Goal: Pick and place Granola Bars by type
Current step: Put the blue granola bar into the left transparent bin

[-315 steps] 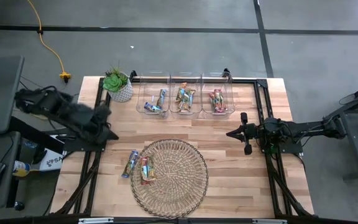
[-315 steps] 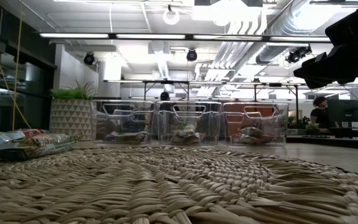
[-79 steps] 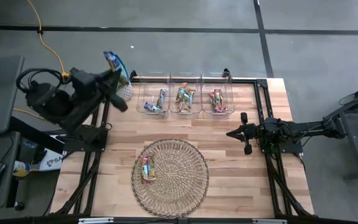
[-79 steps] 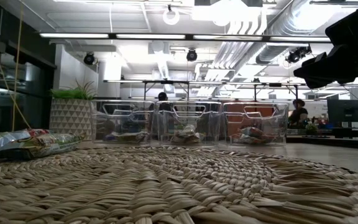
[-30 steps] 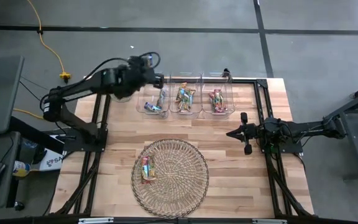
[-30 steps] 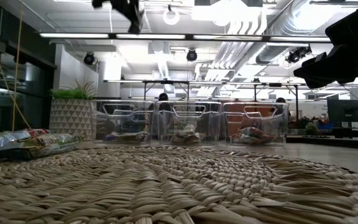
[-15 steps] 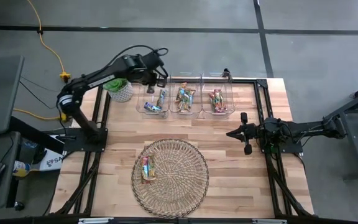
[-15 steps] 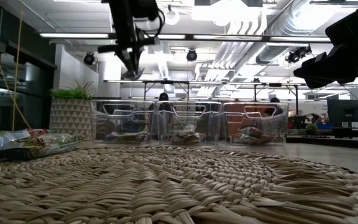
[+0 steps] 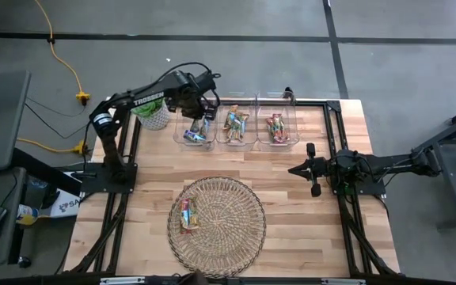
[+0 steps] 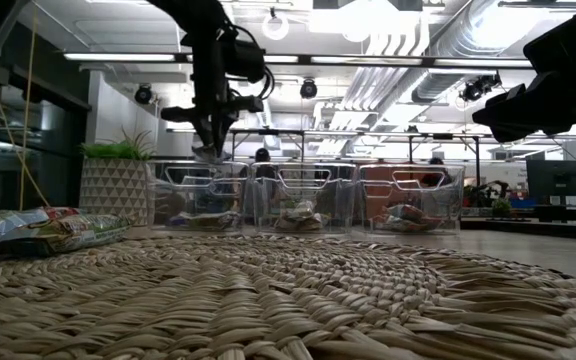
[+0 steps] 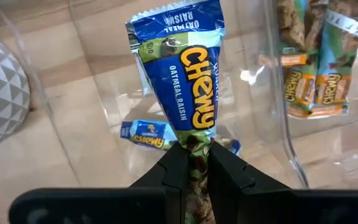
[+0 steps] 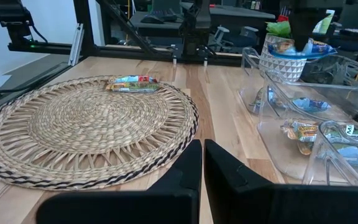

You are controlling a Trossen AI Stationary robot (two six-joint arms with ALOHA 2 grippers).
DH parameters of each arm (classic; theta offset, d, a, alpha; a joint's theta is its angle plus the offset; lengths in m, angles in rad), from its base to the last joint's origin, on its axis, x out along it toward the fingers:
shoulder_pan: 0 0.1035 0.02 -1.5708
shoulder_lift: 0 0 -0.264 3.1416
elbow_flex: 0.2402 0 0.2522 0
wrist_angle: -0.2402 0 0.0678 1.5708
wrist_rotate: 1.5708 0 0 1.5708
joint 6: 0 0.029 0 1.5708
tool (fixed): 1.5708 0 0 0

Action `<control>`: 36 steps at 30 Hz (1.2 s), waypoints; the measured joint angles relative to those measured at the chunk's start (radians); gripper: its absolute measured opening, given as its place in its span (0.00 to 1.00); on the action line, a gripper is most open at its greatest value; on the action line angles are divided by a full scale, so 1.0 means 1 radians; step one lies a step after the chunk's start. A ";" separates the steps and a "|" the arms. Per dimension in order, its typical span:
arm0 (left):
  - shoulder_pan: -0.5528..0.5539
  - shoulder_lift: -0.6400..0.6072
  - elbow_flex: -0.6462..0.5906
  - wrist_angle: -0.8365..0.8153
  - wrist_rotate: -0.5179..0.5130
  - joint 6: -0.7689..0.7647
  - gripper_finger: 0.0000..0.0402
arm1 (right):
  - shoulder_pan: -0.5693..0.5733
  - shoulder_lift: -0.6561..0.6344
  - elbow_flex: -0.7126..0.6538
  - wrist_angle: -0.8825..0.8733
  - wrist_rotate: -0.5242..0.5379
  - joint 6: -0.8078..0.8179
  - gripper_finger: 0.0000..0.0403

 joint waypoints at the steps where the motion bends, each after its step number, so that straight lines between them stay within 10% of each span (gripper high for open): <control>1: 0.000 0.003 0.001 -0.002 0.001 0.000 0.10 | 0.000 0.000 0.000 0.000 0.000 0.000 0.00; 36: 0.026 0.207 0.002 0.104 -0.073 0.008 0.10 | 0.000 0.000 0.000 0.000 0.000 0.000 0.00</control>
